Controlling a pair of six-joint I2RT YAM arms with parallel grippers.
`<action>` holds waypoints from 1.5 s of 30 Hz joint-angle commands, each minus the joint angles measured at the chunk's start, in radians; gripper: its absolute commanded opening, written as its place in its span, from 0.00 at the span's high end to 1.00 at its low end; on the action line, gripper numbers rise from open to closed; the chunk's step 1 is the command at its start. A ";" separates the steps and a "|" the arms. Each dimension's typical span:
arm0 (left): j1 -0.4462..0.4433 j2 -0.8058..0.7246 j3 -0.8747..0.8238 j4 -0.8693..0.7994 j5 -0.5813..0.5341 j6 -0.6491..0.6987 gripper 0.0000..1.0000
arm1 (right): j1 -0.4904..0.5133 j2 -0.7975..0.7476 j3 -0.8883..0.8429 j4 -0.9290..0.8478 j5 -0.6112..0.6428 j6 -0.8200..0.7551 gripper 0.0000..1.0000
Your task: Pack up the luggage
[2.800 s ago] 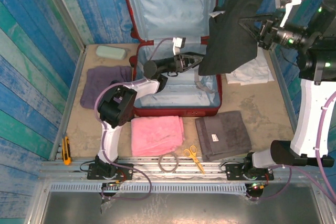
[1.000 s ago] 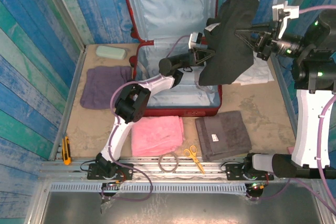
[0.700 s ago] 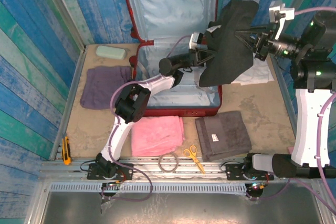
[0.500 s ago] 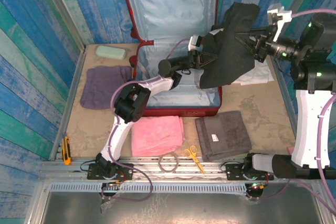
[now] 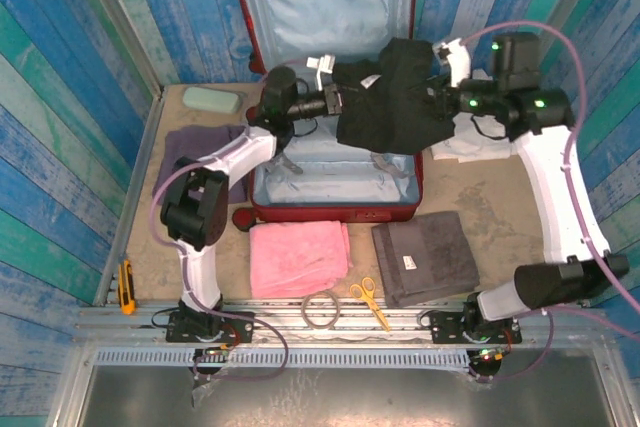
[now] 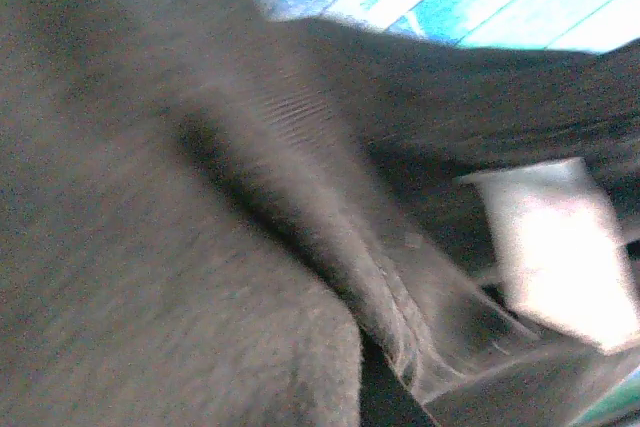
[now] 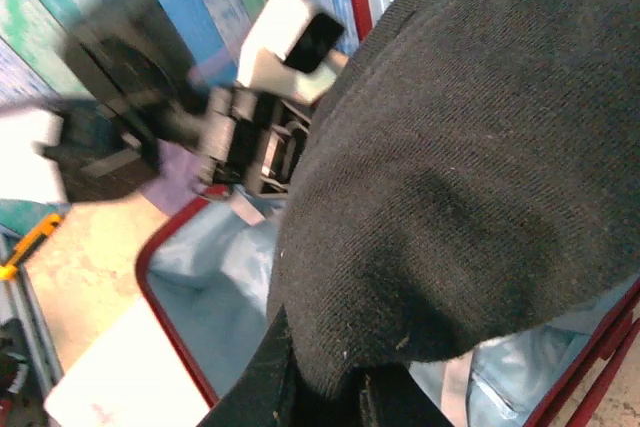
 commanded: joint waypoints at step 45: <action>0.155 0.345 0.383 -1.269 -0.740 0.721 0.90 | 0.193 0.711 0.139 -0.029 0.746 0.218 0.14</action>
